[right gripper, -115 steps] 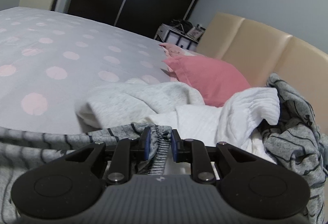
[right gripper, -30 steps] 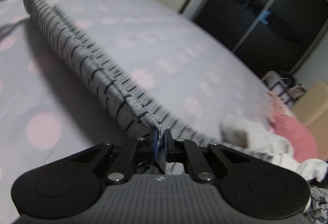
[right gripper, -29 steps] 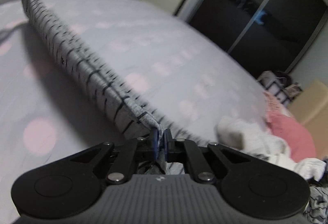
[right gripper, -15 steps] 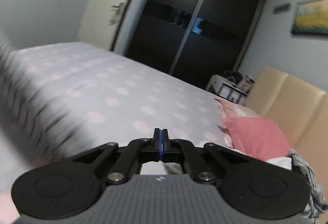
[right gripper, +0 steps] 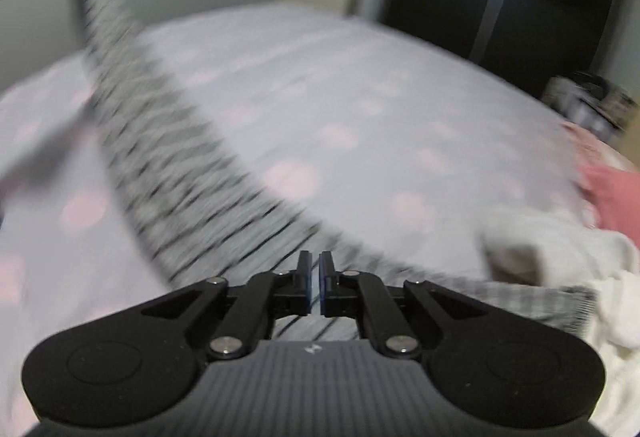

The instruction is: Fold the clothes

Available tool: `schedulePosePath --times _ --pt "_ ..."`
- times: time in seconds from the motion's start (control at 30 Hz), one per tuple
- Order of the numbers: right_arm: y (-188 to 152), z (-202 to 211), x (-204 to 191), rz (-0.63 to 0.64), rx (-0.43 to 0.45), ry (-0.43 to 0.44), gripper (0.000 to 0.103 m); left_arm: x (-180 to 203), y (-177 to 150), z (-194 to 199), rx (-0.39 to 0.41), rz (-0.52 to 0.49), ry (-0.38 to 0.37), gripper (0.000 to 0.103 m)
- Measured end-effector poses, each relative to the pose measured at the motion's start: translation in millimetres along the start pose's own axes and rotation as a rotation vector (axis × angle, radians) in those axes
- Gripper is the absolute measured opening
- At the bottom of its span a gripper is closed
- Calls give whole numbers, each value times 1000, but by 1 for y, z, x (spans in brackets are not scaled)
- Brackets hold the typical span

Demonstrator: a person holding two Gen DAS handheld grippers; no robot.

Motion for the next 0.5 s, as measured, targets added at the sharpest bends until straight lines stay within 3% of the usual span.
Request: schedulePosePath --times 0.07,0.23,0.37,0.5 --pt "-3 -19 -10 46 -53 23 27 -2 -2 2 0 -4 1 1" --pt "-13 -69 -14 65 -171 52 27 -7 -7 4 -5 6 -5 1" --pt "-28 -87 -13 34 -252 68 26 -12 -12 6 -12 12 -8 1" --pt "-38 -91 -5 -2 -280 26 17 -18 -17 9 -21 22 -10 1"
Point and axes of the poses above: each gripper's, at about its wrist camera, not at the fingertips, and z roughly against the way its jaws point, x to its right, y to its top, the point moved 3 cm from there along -z, roughly the way its jaws point, and after that the axes turned 15 degrees about y, right-handed, at the moved point
